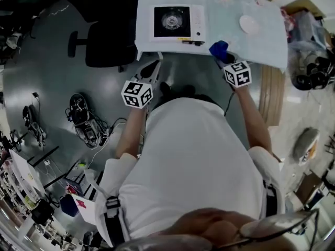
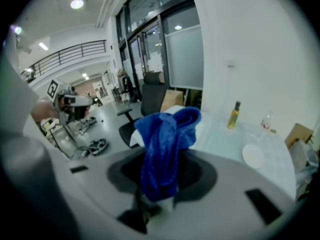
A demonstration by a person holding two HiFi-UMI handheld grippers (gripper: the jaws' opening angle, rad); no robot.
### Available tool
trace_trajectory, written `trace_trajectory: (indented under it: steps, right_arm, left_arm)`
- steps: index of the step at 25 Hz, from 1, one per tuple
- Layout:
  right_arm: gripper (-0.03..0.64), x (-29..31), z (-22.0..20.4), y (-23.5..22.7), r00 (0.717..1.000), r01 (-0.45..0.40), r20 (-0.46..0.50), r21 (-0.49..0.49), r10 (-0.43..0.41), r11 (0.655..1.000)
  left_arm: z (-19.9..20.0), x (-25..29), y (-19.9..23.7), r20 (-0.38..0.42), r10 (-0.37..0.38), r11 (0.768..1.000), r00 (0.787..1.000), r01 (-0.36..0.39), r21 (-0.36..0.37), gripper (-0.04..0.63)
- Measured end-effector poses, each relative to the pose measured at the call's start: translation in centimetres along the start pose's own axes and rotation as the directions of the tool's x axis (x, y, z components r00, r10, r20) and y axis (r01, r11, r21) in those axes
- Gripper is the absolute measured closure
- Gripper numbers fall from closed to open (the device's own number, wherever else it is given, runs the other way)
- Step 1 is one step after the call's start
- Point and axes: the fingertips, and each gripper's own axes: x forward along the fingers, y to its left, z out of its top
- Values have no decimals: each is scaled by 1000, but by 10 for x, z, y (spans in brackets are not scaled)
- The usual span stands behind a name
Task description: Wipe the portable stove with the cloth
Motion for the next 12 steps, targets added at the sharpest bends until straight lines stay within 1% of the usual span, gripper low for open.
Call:
trace_trajectory:
  steps: [3,9,12]
  right_arm:
    - [472,-15,16,-1,999,5,39,-20,-5,1000]
    - [472,-46,48,9,991,18,135,-8,-17,1000]
    - [472,-58,62,12,983,25,185,-2,-24,1000]
  left_arm:
    - [12,-7,-4,19,14,1000,1000,-14,12,558]
    - [34,-24,-4,45,45,999,998,-45,-18,558]
    - [47,-30,-3,62,58,998,996,-58,-6,558]
